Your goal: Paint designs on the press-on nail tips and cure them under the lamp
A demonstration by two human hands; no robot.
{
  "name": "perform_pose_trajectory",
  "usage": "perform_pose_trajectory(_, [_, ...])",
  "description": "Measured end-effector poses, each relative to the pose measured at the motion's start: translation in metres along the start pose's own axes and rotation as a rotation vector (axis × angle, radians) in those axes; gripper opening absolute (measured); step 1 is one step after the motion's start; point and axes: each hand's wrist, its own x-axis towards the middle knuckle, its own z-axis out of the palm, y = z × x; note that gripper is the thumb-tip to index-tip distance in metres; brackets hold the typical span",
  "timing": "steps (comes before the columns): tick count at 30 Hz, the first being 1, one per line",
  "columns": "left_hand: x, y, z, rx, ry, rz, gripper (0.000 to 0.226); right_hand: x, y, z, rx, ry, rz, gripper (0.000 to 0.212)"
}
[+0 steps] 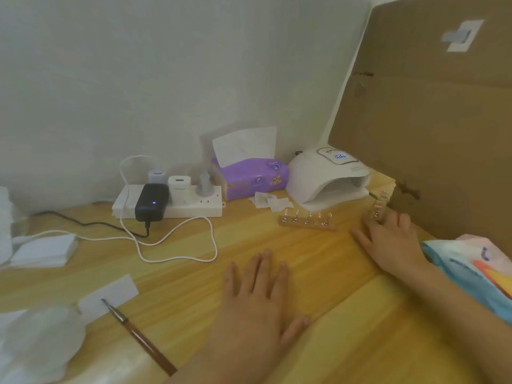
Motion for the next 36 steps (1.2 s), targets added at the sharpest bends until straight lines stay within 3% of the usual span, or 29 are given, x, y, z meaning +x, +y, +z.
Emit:
perform_pose_trajectory(7, [-0.003, 0.000, -0.003, -0.008, -0.043, 0.023, 0.073, 0.030, -0.006, 0.008, 0.051, 0.019, -0.022, 0.051])
perform_pose_trajectory(11, [-0.002, -0.001, -0.006, -0.013, -0.012, 0.030, 0.077, 0.029, -0.004, 0.011, 0.070, 0.080, -0.242, 0.047])
perform_pose_trajectory(13, [0.003, 0.000, -0.008, 0.037, -0.110, 0.048, 0.089, 0.031, 0.000, 0.016, 0.103, 0.101, -0.298, 0.045])
perform_pose_trajectory(17, [-0.005, -0.002, -0.010, 0.008, -0.133, 0.056, 0.077, 0.052, 0.014, 0.020, 0.171, 0.010, -0.116, 0.044])
perform_pose_trajectory(19, [-0.004, 0.000, -0.007, -0.021, -0.049, 0.052, 0.072, 0.060, 0.020, 0.018, 0.207, -0.044, -0.011, 0.048])
perform_pose_trajectory(21, [-0.002, -0.003, -0.006, -0.027, -0.006, 0.061, 0.077, 0.063, 0.024, 0.020, 0.311, -0.008, -0.011, 0.051])
perform_pose_trajectory(23, [0.003, -0.002, 0.001, 0.015, -0.038, 0.098, 0.090, 0.058, 0.023, 0.021, 0.570, 0.020, -0.112, 0.056])
perform_pose_trajectory(26, [0.004, -0.003, 0.005, -0.033, -0.064, 0.111, 0.096, 0.042, 0.016, 0.013, 0.938, -0.164, -0.289, 0.073])
perform_pose_trajectory(29, [0.004, -0.004, 0.002, 0.051, 0.041, 0.105, 0.094, 0.030, 0.000, 0.014, 0.934, -0.162, -0.438, 0.080])
perform_pose_trajectory(32, [0.004, -0.002, 0.006, -0.013, -0.045, 0.122, 0.097, 0.026, -0.008, 0.013, 0.906, 0.009, -0.475, 0.078])
perform_pose_trajectory(34, [0.006, -0.003, -0.002, -0.008, 0.024, 0.103, 0.093, 0.032, 0.000, 0.014, 0.806, 0.046, -0.480, 0.081])
perform_pose_trajectory(36, [0.002, -0.003, -0.001, 0.008, -0.085, 0.107, 0.093, 0.040, 0.015, 0.010, 0.752, 0.065, -0.419, 0.085])
